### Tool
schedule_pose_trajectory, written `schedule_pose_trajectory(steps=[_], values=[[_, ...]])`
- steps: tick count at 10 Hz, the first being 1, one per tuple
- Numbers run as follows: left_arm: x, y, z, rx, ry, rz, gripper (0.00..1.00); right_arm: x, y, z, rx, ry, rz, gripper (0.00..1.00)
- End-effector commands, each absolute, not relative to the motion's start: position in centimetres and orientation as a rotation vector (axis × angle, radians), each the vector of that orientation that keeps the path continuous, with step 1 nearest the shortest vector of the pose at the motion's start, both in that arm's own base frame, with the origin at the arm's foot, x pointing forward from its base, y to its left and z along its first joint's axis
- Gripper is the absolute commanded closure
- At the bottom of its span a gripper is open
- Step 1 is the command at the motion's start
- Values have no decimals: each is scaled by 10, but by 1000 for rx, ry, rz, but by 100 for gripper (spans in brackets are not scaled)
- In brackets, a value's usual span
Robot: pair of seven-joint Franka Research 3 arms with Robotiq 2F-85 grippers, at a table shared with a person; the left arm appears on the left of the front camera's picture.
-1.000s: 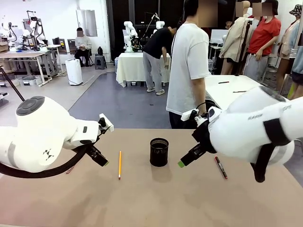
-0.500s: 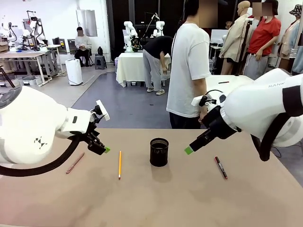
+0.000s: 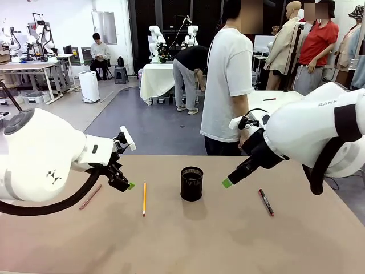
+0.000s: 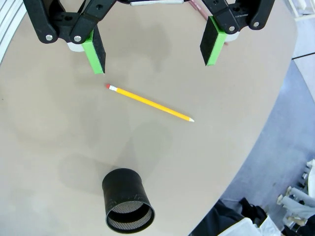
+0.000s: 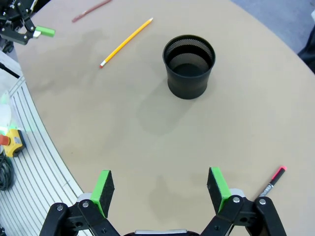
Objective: Place the pens into the pen holder.
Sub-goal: Pick up a writing instrument from the table and place it into the Pen holder.
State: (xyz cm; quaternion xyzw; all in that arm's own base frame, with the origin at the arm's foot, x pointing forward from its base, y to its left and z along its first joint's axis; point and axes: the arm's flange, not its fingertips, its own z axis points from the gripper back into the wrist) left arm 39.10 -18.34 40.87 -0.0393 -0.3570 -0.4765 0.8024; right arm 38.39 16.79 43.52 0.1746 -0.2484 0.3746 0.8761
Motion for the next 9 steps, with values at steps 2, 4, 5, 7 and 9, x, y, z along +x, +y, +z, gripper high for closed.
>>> schedule_pose_trajectory(steps=[2,4,5,7,9], values=[[390,-185,414,-81,-775,-999,0,384,166,434,390,-520,766,0],[393,-178,417,-205,-659,-1025,0,388,159,447,431,-477,847,0],[395,-169,426,-295,-578,-1016,0,390,154,453,444,-496,890,0],[393,-160,445,-429,-532,-997,0,398,139,476,477,-513,967,0],[391,-147,465,-392,-597,-951,0,398,134,497,416,-577,1022,0]])
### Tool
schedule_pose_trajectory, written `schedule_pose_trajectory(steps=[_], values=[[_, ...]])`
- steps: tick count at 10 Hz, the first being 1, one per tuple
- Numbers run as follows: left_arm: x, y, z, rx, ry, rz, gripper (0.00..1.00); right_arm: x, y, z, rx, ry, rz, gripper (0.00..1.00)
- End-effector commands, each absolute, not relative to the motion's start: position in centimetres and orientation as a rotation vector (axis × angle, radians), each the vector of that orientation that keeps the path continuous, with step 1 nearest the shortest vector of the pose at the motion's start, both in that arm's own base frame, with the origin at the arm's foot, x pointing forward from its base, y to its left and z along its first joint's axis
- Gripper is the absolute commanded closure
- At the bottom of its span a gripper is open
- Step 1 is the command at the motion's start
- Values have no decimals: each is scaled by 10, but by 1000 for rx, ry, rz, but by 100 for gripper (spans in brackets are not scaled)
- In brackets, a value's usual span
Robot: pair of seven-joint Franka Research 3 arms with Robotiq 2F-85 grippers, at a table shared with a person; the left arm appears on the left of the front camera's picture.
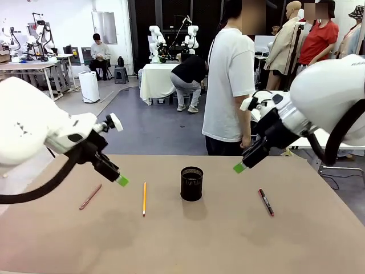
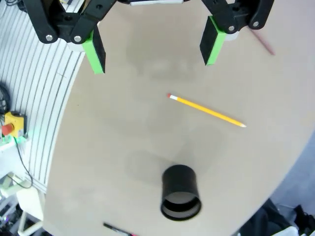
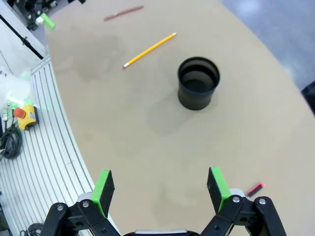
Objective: Place the pens into the pen holder.
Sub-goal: Pick up a writing instrument from the table and place it into the Pen holder.
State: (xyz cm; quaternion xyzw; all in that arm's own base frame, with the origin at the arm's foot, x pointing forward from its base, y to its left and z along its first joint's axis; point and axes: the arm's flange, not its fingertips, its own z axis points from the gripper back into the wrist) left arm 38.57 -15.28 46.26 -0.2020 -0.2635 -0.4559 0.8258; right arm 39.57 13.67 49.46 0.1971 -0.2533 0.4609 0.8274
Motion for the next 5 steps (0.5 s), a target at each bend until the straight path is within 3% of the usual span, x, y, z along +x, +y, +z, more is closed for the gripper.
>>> schedule_pose_trajectory(steps=[1,5], values=[[389,-137,478,-368,-647,-939,0,397,129,512,386,-628,1032,0],[384,-103,514,-287,-770,-967,0,410,88,555,423,-741,1034,0]])
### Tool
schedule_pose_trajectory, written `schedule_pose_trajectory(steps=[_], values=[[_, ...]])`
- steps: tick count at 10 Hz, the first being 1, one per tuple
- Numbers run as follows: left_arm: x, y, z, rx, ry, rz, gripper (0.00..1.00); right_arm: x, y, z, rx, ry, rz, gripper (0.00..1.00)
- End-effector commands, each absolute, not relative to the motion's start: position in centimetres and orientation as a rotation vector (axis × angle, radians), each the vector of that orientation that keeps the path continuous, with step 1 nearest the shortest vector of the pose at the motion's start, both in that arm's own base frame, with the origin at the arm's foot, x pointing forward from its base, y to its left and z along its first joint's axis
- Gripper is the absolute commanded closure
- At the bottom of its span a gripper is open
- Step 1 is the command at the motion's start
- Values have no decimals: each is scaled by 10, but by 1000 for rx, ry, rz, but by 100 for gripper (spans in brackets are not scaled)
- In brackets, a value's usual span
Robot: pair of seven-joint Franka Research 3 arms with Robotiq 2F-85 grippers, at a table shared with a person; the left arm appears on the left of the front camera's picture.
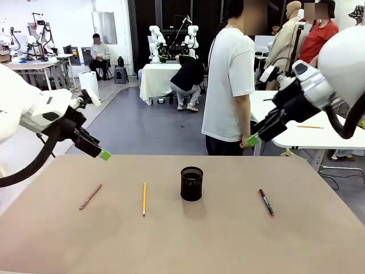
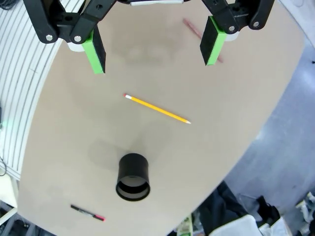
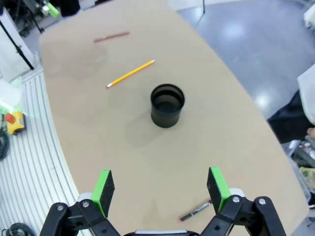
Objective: Place the pens into the pen holder.
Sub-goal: Pick up a writing instrument from the table and place it into the Pen holder.
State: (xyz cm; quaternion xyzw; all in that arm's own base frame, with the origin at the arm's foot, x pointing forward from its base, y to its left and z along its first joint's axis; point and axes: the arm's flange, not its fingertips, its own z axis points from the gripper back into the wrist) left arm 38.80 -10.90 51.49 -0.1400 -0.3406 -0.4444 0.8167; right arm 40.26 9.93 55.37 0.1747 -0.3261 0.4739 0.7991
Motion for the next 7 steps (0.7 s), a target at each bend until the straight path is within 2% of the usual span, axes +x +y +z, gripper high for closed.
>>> schedule_pose_trajectory(steps=[1,7], values=[[384,-97,521,-286,-789,-962,0,412,78,562,434,-756,1025,0],[390,-74,570,-288,-827,-970,0,419,35,588,486,-770,1004,0]])
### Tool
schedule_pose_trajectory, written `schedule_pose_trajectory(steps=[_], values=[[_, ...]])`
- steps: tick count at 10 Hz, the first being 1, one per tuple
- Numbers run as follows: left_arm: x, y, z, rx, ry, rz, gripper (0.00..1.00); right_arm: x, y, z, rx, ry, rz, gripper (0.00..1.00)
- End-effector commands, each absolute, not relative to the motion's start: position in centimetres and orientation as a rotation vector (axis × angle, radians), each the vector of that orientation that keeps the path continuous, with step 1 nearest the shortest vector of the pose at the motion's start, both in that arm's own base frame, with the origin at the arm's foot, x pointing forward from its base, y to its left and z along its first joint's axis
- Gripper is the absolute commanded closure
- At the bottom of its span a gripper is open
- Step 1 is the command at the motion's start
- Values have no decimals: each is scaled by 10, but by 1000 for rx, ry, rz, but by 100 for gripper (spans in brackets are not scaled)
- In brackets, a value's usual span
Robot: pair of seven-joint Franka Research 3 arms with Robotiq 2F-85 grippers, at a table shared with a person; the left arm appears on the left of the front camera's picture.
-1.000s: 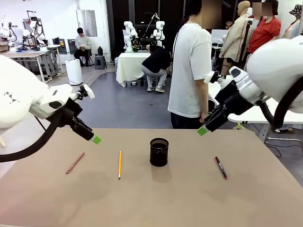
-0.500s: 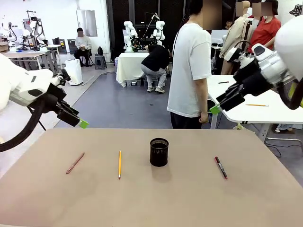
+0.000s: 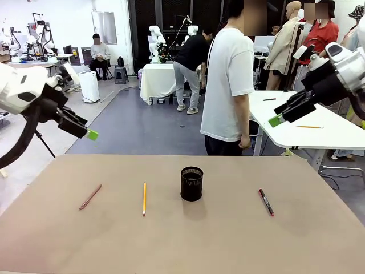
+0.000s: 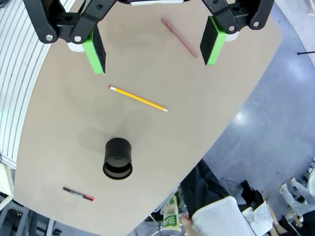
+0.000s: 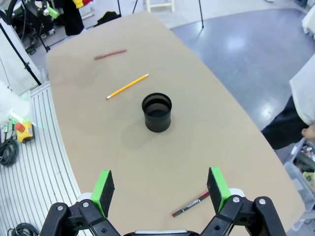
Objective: Place the pens into the pen holder.
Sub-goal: Pick up a writing instrument from the table and place it into the Pen holder.
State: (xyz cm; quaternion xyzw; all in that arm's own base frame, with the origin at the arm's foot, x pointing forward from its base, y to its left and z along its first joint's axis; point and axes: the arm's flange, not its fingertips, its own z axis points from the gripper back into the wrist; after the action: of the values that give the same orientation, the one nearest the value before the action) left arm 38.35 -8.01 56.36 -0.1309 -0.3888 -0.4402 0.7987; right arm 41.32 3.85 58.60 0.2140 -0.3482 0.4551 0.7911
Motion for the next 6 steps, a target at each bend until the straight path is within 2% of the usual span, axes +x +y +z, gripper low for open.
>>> schedule_pose_trajectory(steps=[1,6], values=[[392,-74,577,-281,-826,-973,0,420,32,590,491,-770,1004,0],[399,-71,587,-296,-814,-999,0,423,34,591,496,-773,994,0]])
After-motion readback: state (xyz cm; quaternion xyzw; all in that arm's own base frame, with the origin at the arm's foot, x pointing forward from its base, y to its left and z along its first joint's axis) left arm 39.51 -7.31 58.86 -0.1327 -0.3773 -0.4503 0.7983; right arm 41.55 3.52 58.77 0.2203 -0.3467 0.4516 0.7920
